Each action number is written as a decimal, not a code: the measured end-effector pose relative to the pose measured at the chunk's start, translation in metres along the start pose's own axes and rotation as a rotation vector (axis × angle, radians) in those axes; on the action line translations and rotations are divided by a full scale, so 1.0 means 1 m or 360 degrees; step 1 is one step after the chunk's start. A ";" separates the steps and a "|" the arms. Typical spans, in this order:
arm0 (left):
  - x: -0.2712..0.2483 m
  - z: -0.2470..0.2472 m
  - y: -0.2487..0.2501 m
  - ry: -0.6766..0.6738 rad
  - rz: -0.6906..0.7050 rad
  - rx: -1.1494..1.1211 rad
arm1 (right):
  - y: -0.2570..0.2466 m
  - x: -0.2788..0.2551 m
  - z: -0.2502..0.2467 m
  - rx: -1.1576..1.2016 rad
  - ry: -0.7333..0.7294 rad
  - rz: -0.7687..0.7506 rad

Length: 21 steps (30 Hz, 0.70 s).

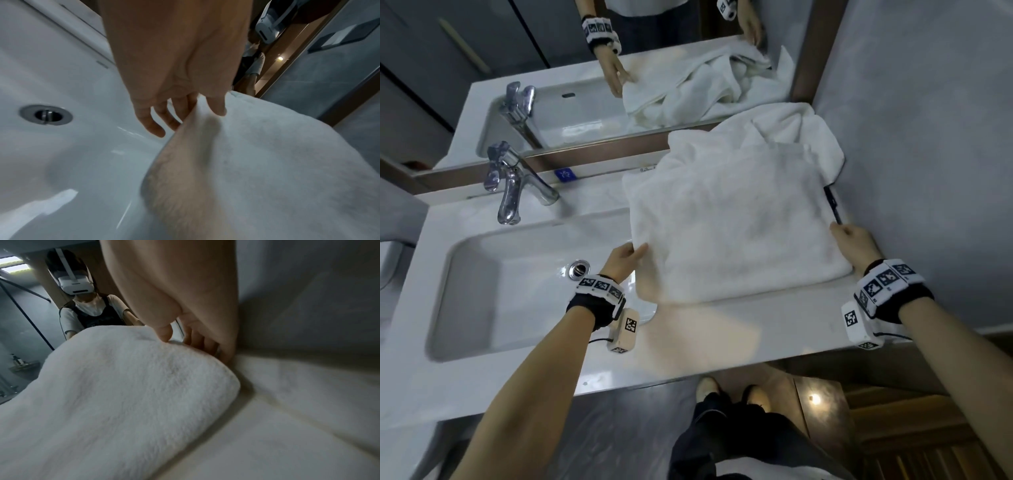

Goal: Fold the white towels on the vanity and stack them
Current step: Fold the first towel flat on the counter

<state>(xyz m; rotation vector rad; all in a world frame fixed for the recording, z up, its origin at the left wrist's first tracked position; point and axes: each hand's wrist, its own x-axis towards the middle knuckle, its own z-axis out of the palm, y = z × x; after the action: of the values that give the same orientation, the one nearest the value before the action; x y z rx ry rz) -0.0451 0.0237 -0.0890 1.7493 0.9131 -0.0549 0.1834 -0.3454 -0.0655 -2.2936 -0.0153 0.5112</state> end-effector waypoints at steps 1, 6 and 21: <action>-0.005 0.001 -0.006 -0.0018 0.0014 0.0034 | 0.006 -0.002 0.001 -0.0003 -0.0016 0.0021; -0.025 0.010 -0.010 0.0153 0.0182 0.0167 | 0.020 -0.016 0.002 -0.0090 -0.0100 -0.0043; -0.045 0.007 -0.007 0.0109 -0.0149 0.0192 | 0.015 -0.030 -0.009 -0.0163 -0.0050 -0.0033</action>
<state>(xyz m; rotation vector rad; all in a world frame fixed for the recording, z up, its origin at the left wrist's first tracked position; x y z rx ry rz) -0.0780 -0.0057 -0.0770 1.8283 1.0604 -0.1140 0.1573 -0.3675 -0.0599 -2.3825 -0.0826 0.5468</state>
